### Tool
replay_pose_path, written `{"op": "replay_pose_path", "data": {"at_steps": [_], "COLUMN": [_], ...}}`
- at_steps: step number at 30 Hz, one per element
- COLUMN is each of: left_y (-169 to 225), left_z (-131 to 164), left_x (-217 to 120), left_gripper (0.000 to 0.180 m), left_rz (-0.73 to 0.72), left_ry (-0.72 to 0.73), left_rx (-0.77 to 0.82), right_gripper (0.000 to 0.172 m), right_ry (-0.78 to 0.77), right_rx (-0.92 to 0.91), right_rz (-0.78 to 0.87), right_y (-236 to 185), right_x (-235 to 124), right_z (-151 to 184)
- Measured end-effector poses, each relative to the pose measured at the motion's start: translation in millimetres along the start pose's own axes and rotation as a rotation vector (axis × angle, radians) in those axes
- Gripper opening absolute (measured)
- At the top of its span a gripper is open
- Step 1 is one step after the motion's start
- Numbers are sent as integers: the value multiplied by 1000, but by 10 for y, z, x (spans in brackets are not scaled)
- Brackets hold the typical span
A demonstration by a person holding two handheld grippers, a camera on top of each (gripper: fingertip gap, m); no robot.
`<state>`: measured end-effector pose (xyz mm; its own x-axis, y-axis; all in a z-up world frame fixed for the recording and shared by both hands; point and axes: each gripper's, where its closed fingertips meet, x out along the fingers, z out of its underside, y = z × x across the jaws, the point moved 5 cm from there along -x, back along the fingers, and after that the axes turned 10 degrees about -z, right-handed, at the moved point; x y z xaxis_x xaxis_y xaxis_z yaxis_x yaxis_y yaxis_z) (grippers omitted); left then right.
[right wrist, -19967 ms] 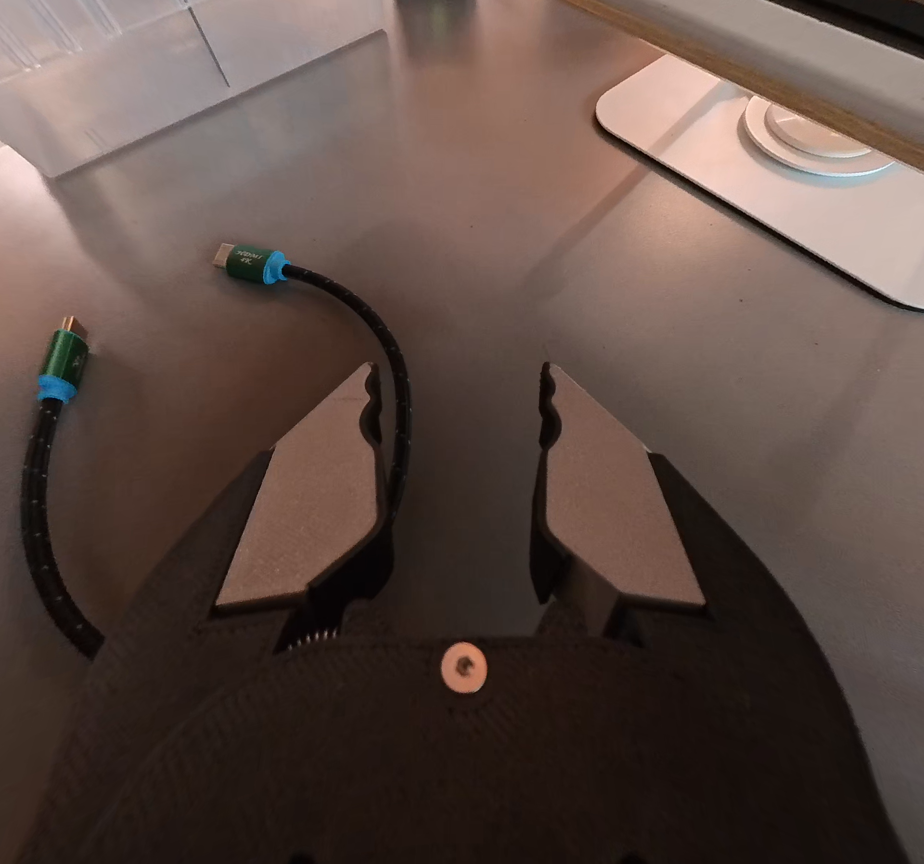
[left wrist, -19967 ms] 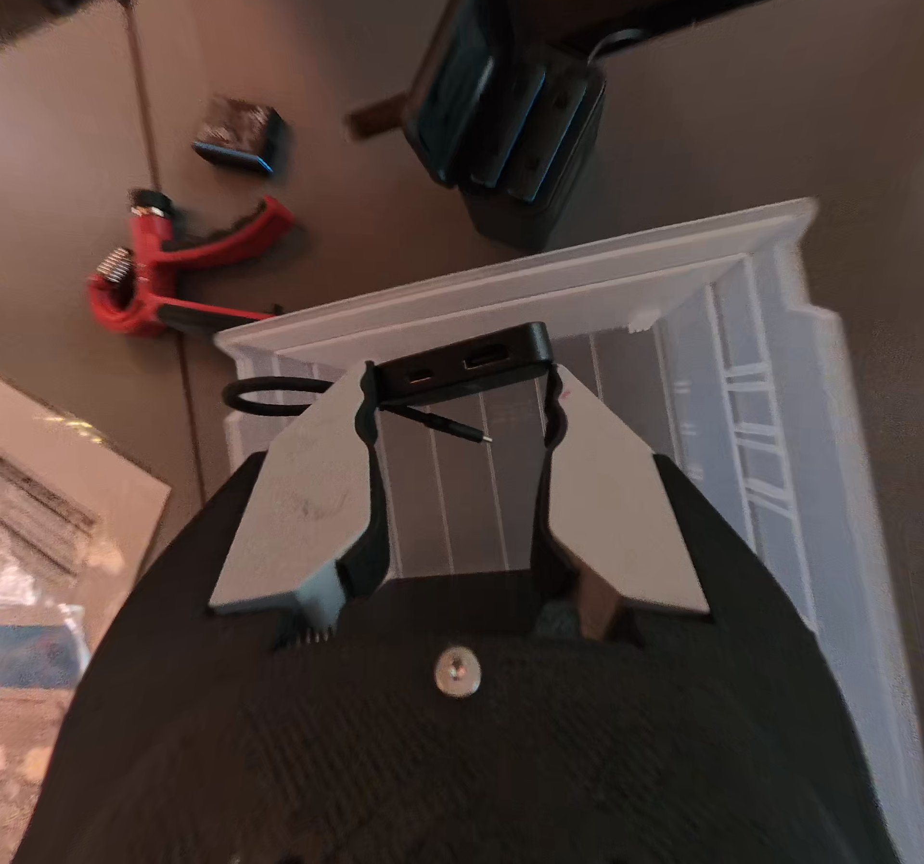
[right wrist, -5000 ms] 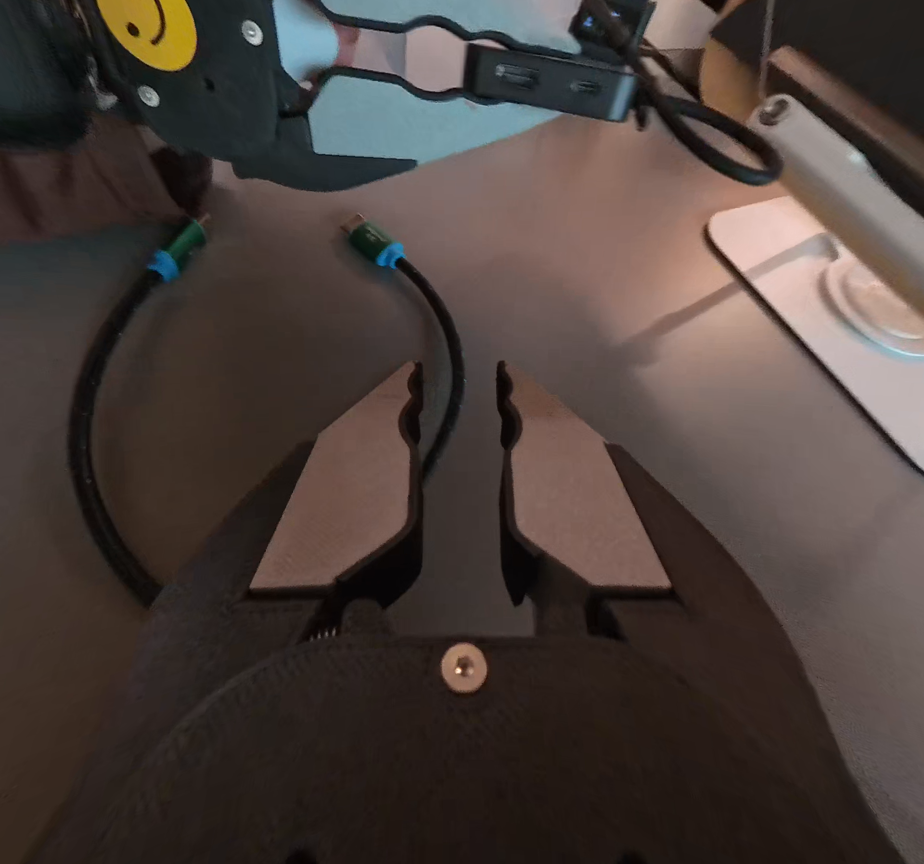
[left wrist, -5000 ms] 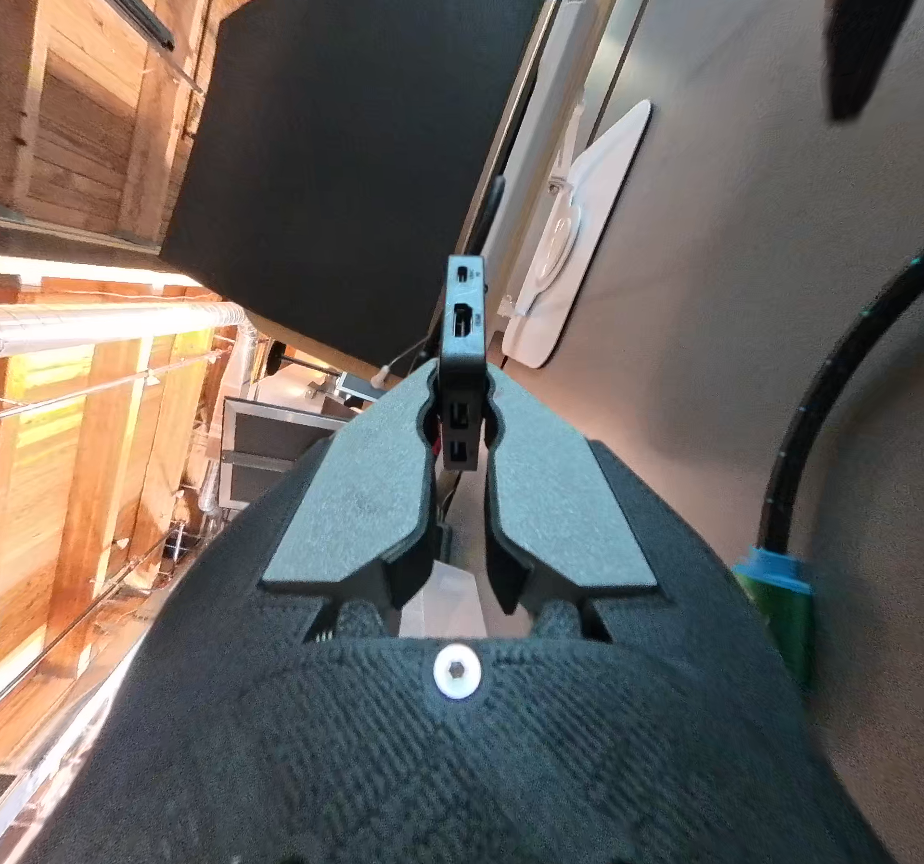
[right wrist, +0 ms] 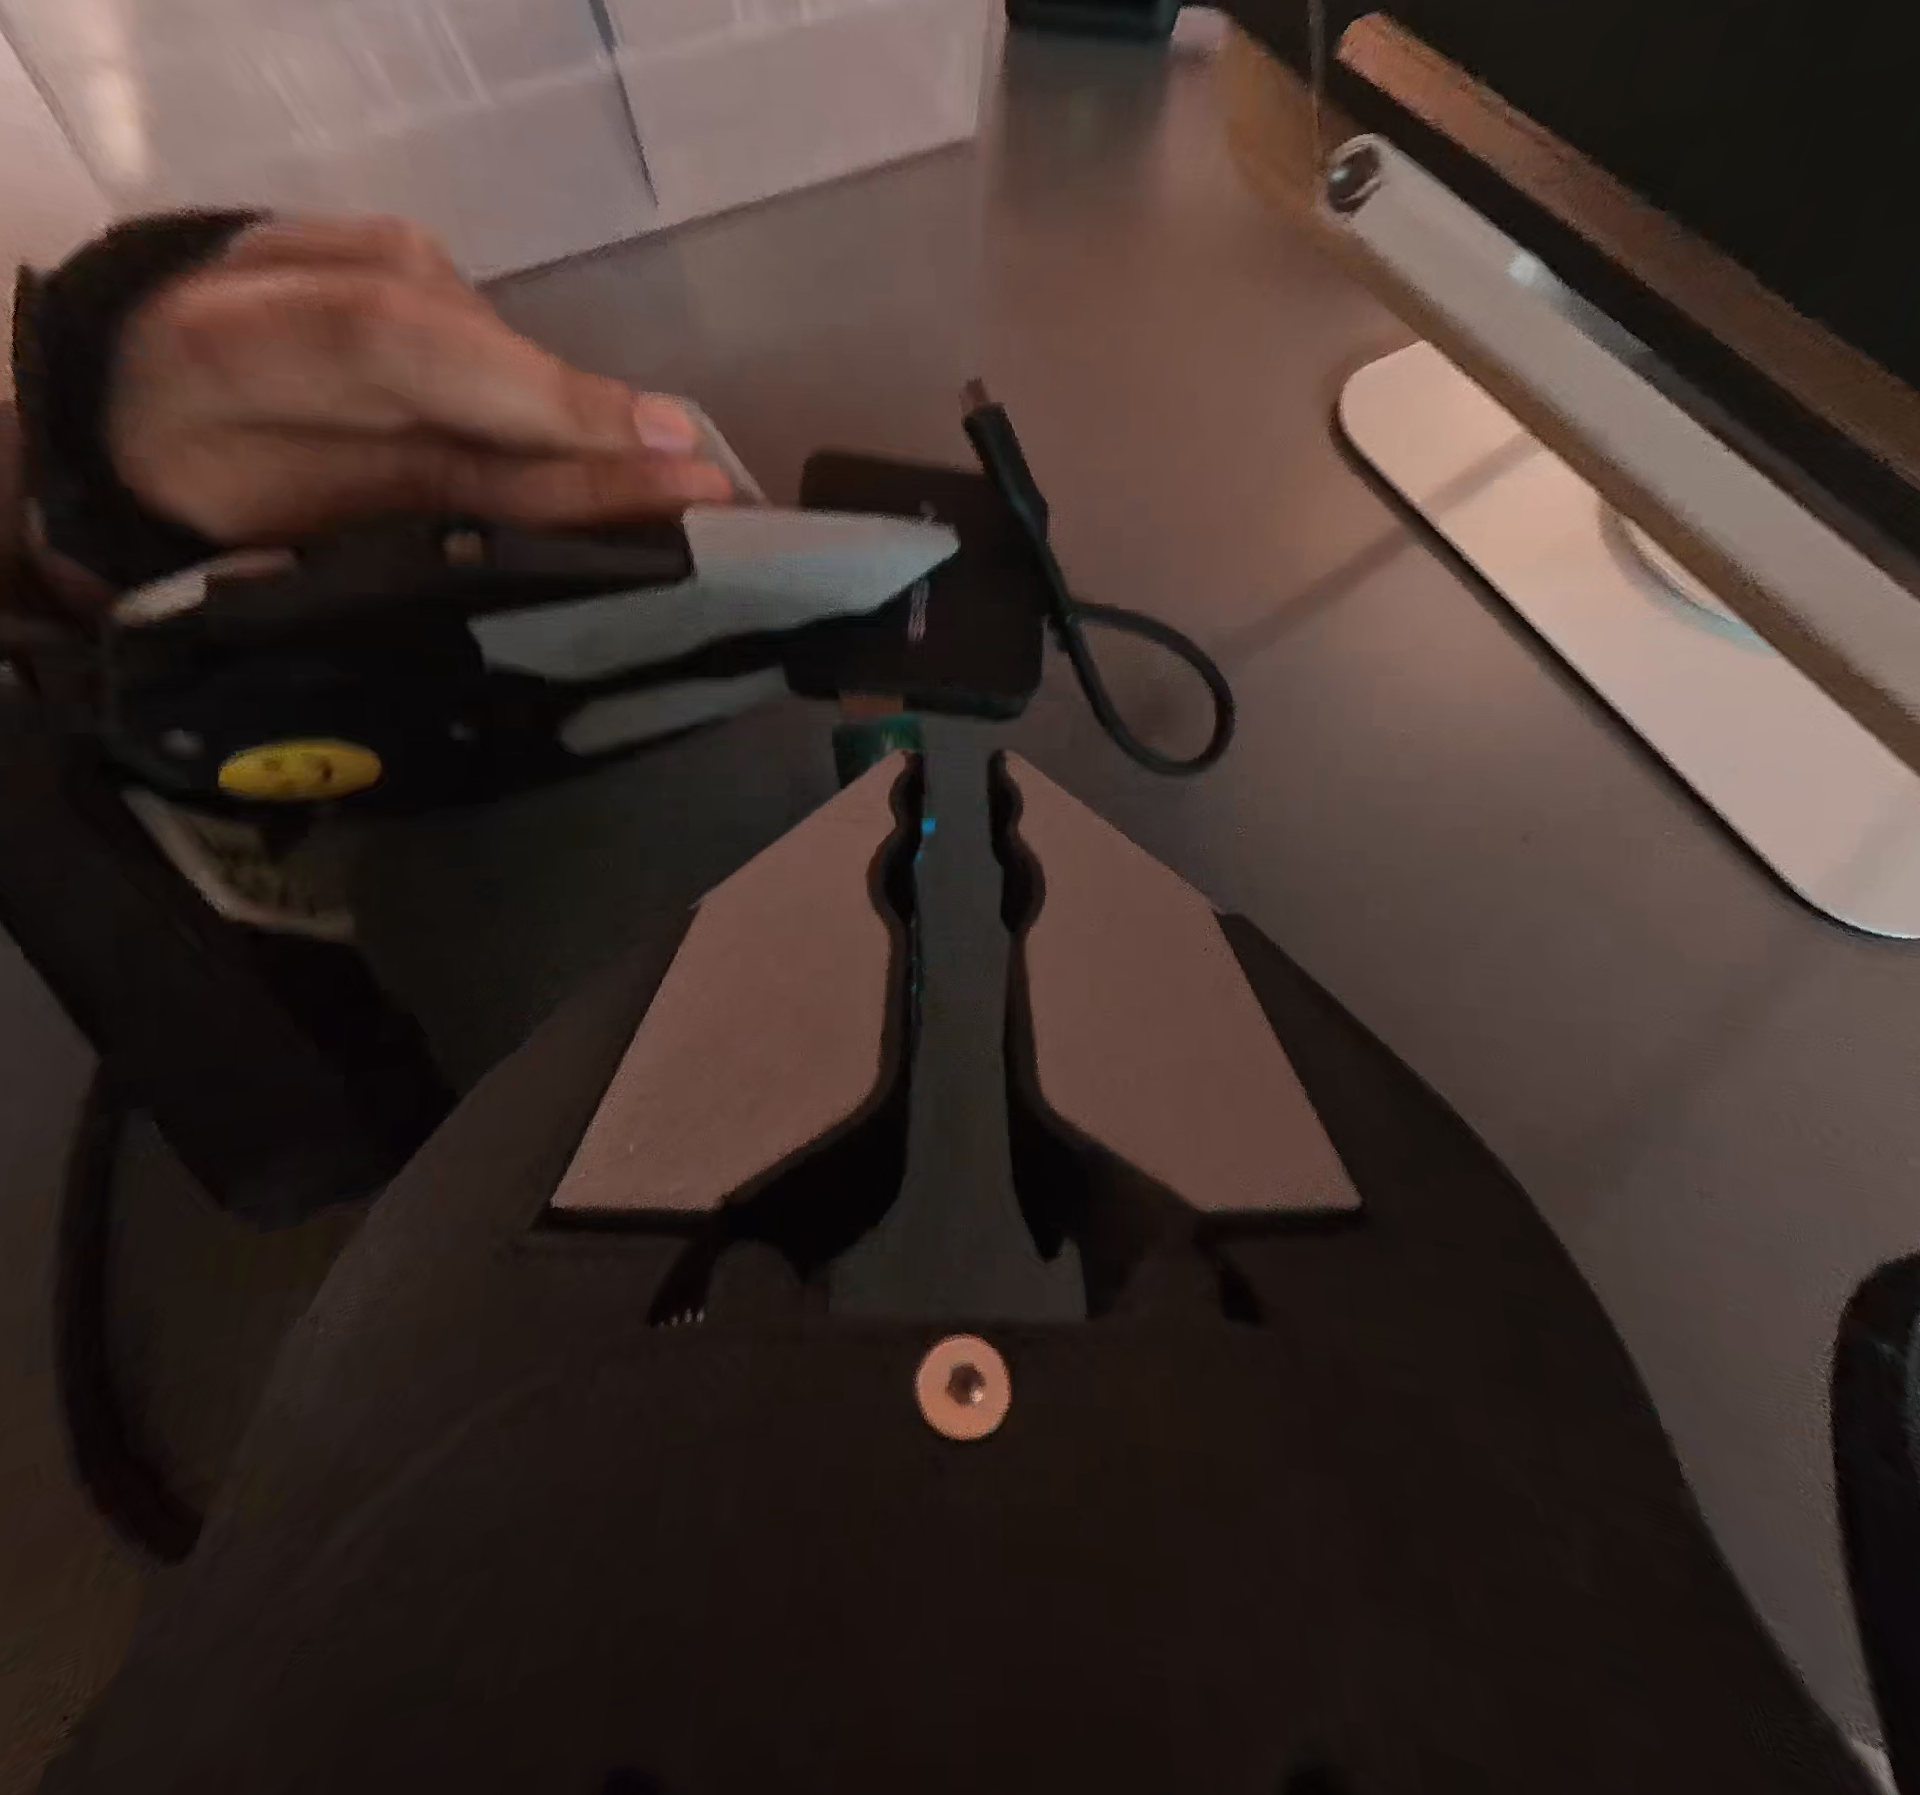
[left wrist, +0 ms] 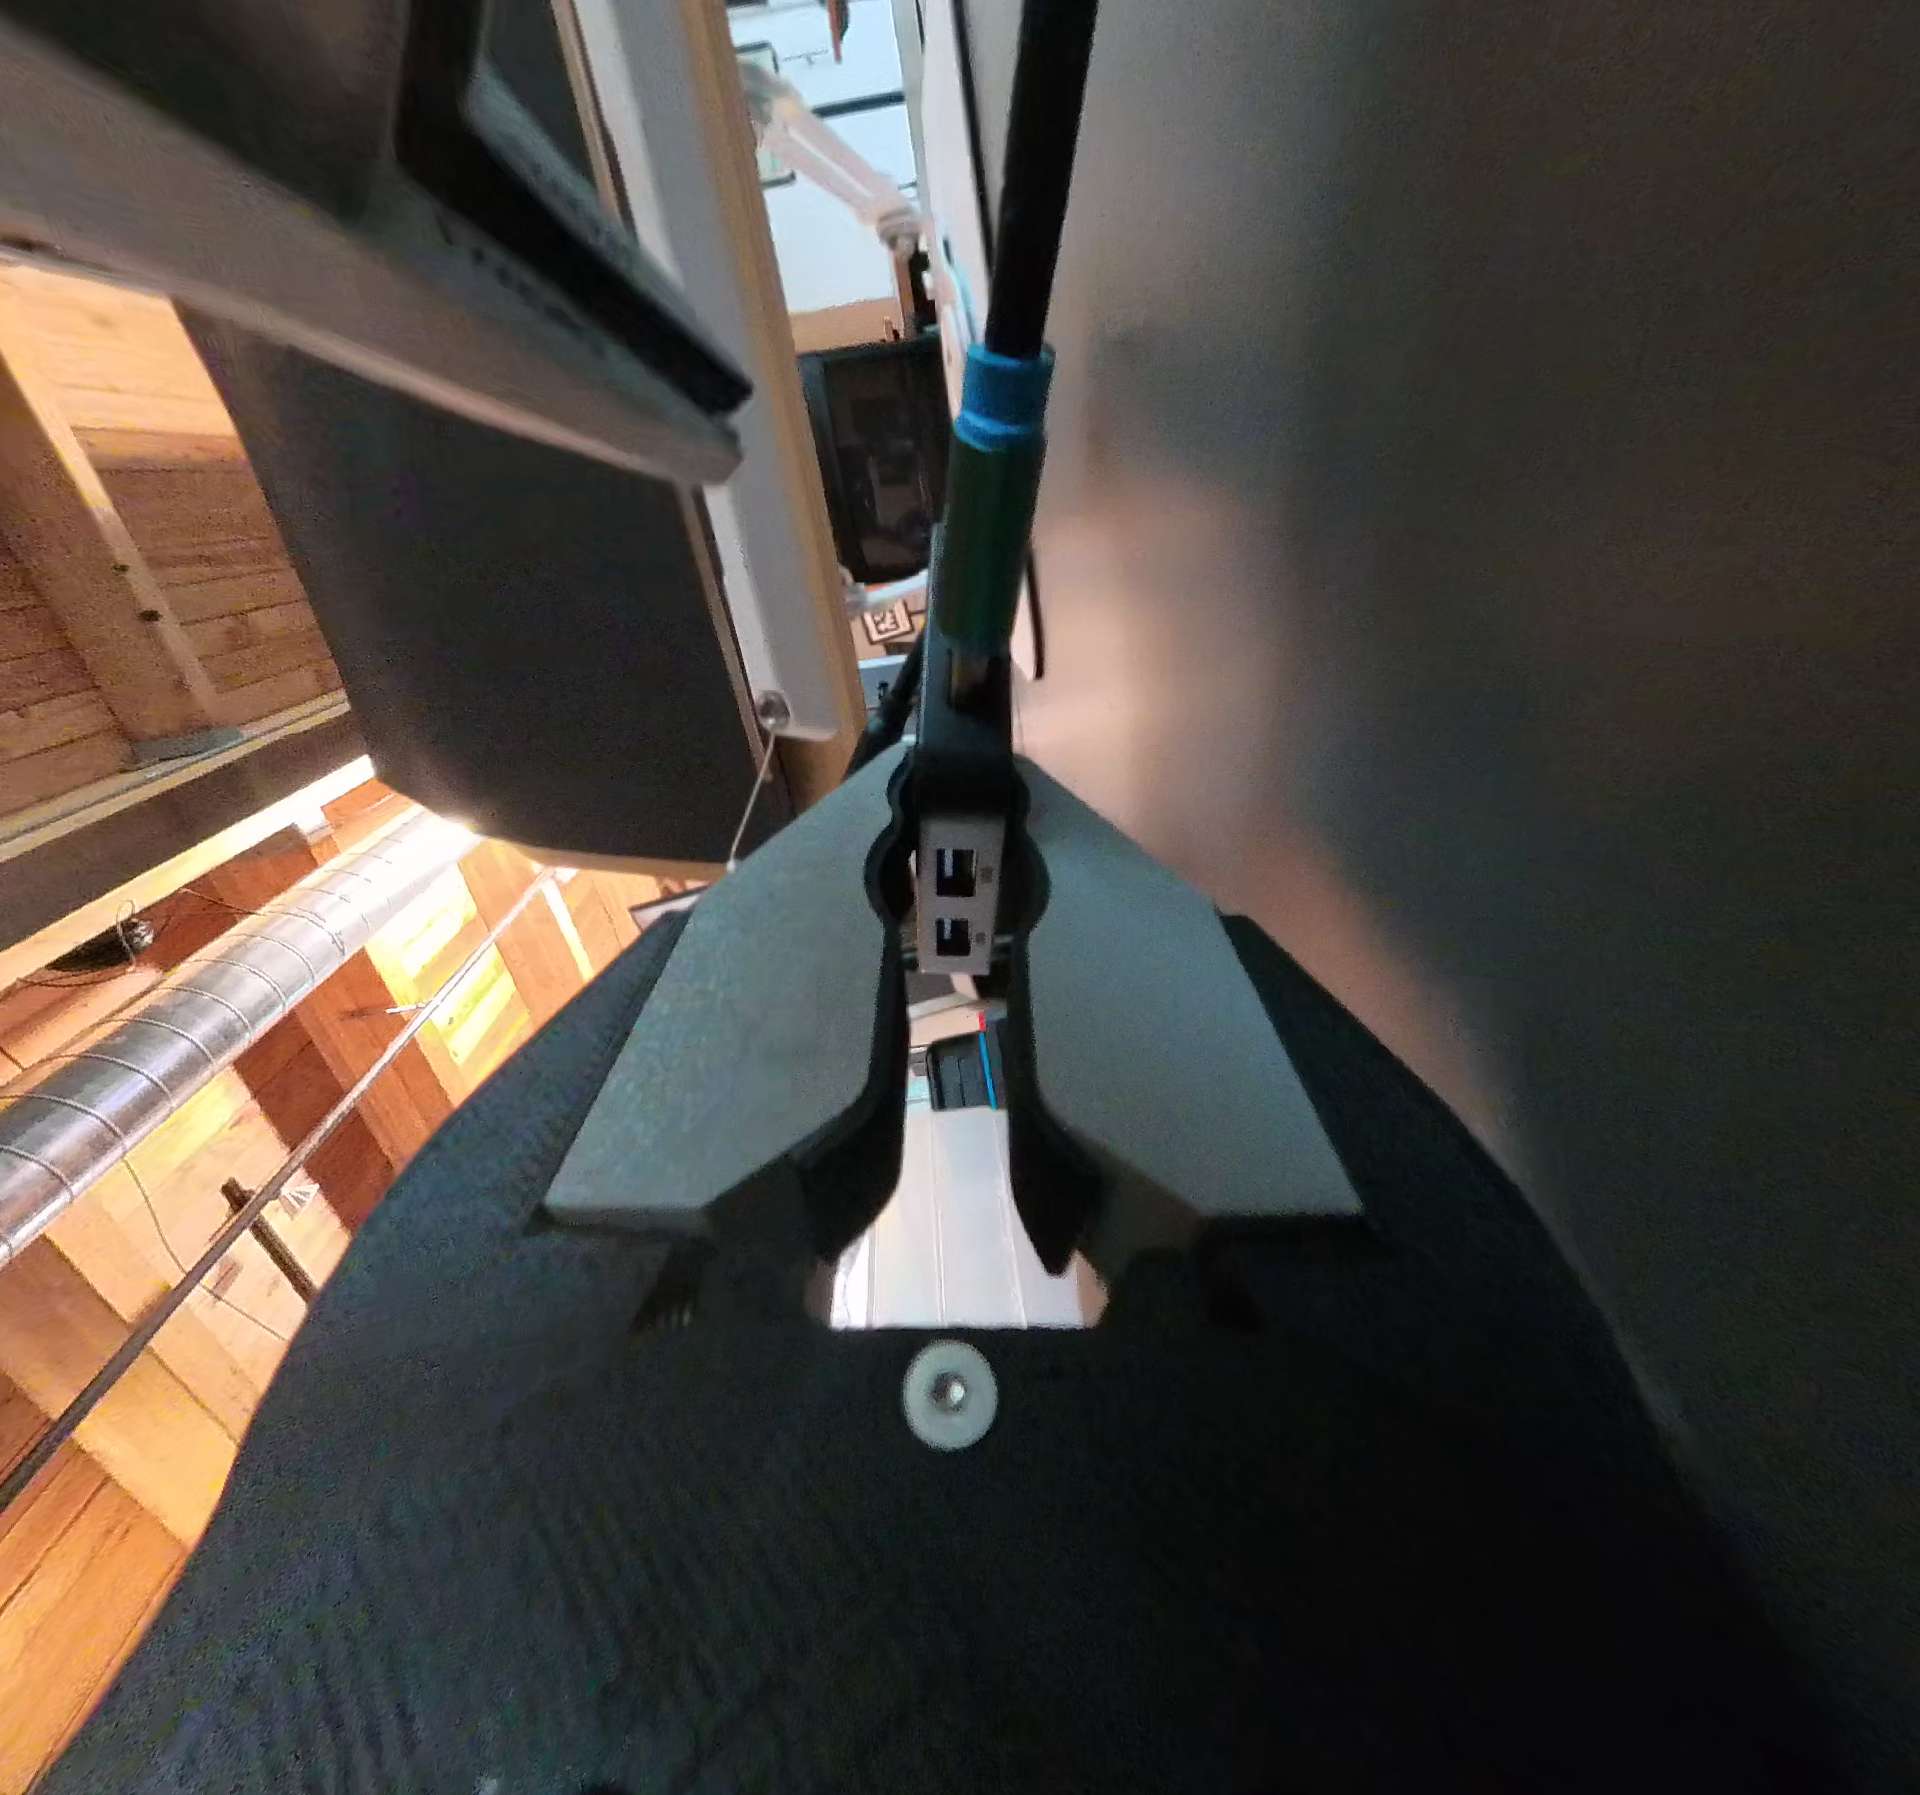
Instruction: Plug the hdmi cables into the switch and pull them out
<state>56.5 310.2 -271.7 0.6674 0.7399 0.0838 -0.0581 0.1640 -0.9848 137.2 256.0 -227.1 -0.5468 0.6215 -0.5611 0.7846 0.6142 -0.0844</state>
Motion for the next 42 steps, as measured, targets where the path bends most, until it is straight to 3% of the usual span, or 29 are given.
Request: {"op": "replay_pose_path", "data": {"at_steps": [4, 13, 25, 39, 42], "left_y": [-55, -42, 26, -56, -17], "left_z": [42, -30, -47, -48, -92], "left_x": [7, -16, -38, -78, -102], "left_gripper": [11, 11, 10, 10, 9], "left_rz": [-17, -14, 32, 3, -8], "left_ry": [-10, 21, -34, -93, -92], "left_rx": [-23, -13, 19, 43, 134], "right_gripper": [25, 17, 17, 15, 16], "right_ry": [-69, -208, -255, -247, -291], "right_rx": [-32, -115, 79, 162, 167], "right_rz": [-86, -17, -74, -74, -64], "right_y": [-133, -127, -168, -189, -191], "right_x": [99, 265, 357, 317, 328], "right_z": [38, 205, 250, 151, 176]}}
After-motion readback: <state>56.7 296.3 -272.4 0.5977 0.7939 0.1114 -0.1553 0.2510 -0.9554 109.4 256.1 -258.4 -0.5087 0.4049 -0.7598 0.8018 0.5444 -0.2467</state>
